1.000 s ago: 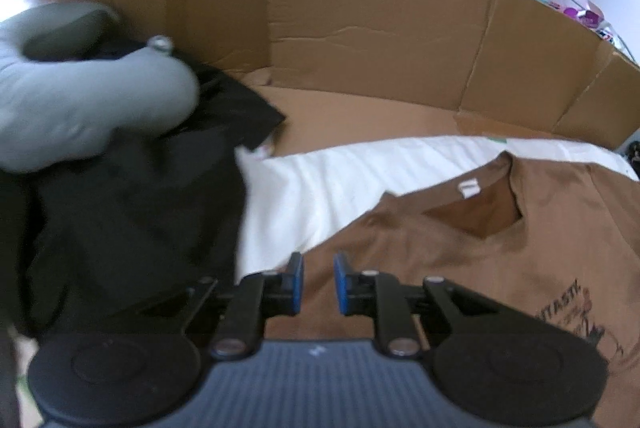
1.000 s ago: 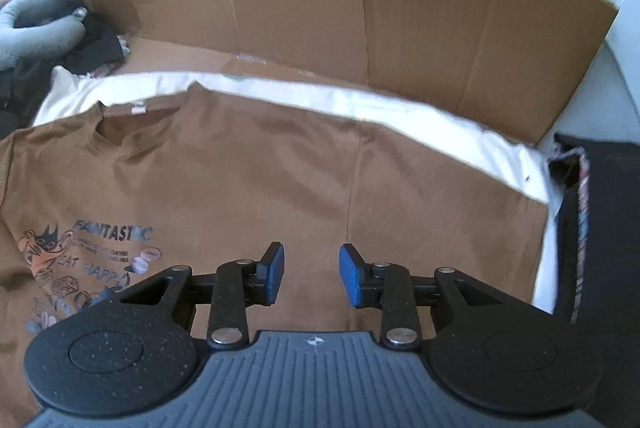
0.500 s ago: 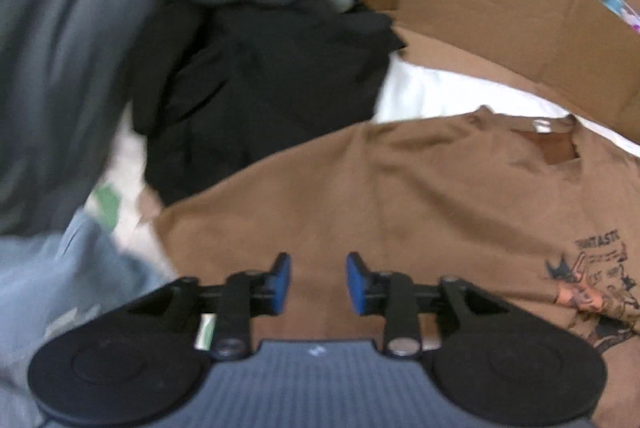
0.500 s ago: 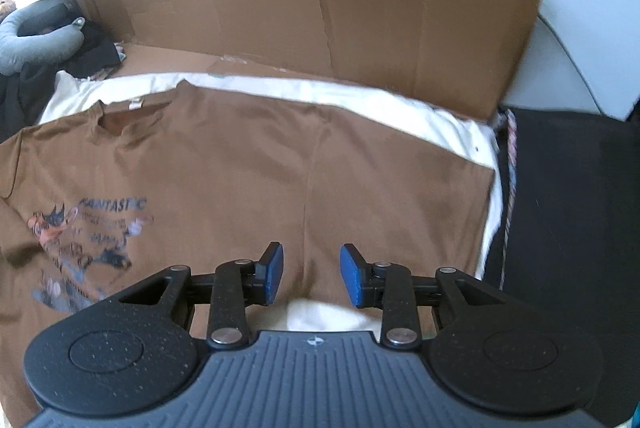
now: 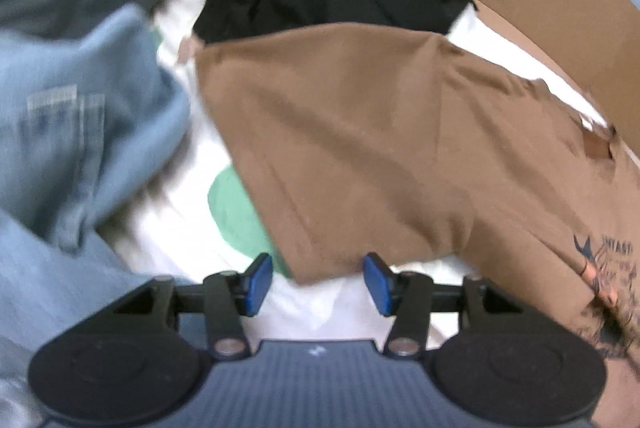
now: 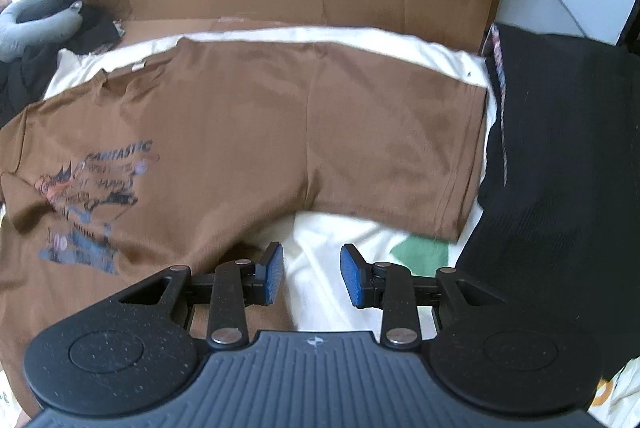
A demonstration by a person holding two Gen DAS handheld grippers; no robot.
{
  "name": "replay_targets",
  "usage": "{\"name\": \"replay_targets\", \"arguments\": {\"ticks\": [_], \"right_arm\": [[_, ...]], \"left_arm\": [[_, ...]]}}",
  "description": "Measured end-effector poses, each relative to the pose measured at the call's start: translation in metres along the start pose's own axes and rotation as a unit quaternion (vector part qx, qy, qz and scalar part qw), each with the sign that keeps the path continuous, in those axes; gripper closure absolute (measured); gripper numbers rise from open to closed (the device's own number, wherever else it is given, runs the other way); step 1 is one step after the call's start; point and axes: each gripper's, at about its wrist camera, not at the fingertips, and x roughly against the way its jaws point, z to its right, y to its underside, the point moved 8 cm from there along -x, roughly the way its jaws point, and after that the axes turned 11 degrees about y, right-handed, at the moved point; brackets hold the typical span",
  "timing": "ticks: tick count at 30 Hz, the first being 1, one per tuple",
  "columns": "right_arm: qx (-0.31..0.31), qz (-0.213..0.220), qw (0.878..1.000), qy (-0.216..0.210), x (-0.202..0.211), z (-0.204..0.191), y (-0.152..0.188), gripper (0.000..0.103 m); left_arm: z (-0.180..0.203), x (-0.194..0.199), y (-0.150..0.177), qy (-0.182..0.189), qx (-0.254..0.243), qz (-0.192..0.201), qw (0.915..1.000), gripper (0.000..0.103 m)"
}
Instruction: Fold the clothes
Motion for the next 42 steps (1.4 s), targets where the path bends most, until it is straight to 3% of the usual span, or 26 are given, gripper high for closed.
{"name": "replay_targets", "arguments": {"ticks": [3, 4, 5, 9, 18, 20, 23, 27, 33, 38, 42], "right_arm": [[0.002, -0.01, 1.0, -0.003, -0.007, -0.003, 0.009, 0.065], [0.005, -0.013, 1.0, -0.004, -0.01, -0.005, 0.012, 0.065], [0.006, -0.017, 1.0, -0.004, -0.013, -0.006, 0.015, 0.065], [0.001, -0.032, 0.999, -0.006, -0.024, -0.007, 0.025, 0.065], [-0.003, -0.054, 0.998, -0.017, -0.03, -0.009, 0.033, 0.064], [0.001, -0.059, 0.998, -0.018, -0.03, -0.01, 0.036, 0.064], [0.003, -0.064, 0.998, -0.019, -0.029, -0.009, 0.04, 0.064], [0.0, -0.065, 0.998, -0.018, -0.023, -0.003, 0.042, 0.064], [0.004, -0.058, 0.998, -0.021, -0.004, 0.005, 0.038, 0.064], [0.027, -0.041, 0.999, -0.021, 0.027, 0.01, 0.023, 0.064], [0.036, -0.03, 0.999, -0.025, 0.057, 0.017, 0.008, 0.061]], "left_arm": [[-0.009, -0.005, 0.001, 0.023, 0.038, 0.022, 0.9988, 0.054], [-0.012, -0.004, 0.002, 0.02, 0.044, 0.027, 0.9984, 0.06], [-0.015, -0.004, 0.002, 0.018, 0.05, 0.032, 0.9981, 0.079], [-0.014, 0.009, 0.0, 0.018, 0.028, 0.028, 0.9991, 0.091], [-0.032, 0.026, -0.007, -0.025, -0.013, 0.0, 0.9996, 0.092], [-0.037, 0.022, -0.005, -0.04, -0.009, -0.006, 0.9991, 0.085], [-0.04, 0.025, -0.003, -0.025, 0.021, 0.005, 0.9994, 0.08], [-0.028, 0.035, 0.0, -0.017, 0.002, 0.011, 0.9998, 0.07], [-0.003, 0.056, 0.008, 0.0, -0.02, 0.018, 0.9997, 0.067], [0.027, 0.079, 0.021, -0.001, -0.066, 0.02, 0.9976, 0.066], [0.049, 0.1, 0.033, 0.023, -0.072, 0.018, 0.997, 0.066]]}}
